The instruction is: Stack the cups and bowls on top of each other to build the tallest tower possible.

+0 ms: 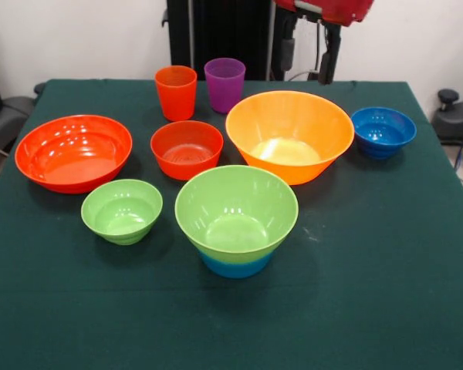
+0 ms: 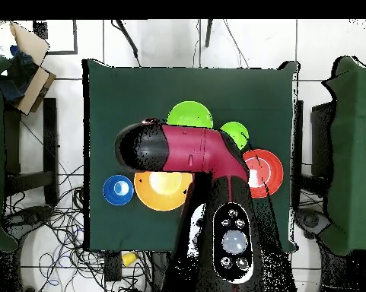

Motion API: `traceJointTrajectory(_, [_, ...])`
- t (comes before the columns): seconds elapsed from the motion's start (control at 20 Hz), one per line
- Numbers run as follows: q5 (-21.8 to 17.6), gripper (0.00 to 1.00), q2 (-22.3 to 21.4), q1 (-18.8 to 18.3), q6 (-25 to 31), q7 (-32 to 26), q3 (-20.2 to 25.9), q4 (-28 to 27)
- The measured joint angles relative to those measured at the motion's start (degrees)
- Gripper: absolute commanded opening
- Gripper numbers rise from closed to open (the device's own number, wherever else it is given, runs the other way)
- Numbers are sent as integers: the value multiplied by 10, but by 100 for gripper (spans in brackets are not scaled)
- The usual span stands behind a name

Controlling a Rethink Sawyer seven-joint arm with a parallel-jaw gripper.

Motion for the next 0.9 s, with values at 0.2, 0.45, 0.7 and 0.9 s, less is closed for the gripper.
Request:
traceJointTrajectory(0.2, [0, 100, -8, -26, 0, 0, 15, 4])
traceJointTrajectory(0.45, [-2, 100, -17, -76, -5, 0, 30, 13])
traceJointTrajectory(0.7, [-18, 100, -19, -135, -23, 0, 43, 31])
traceJointTrajectory(0.9, [-28, 100, -21, -162, -26, 0, 55, 48])
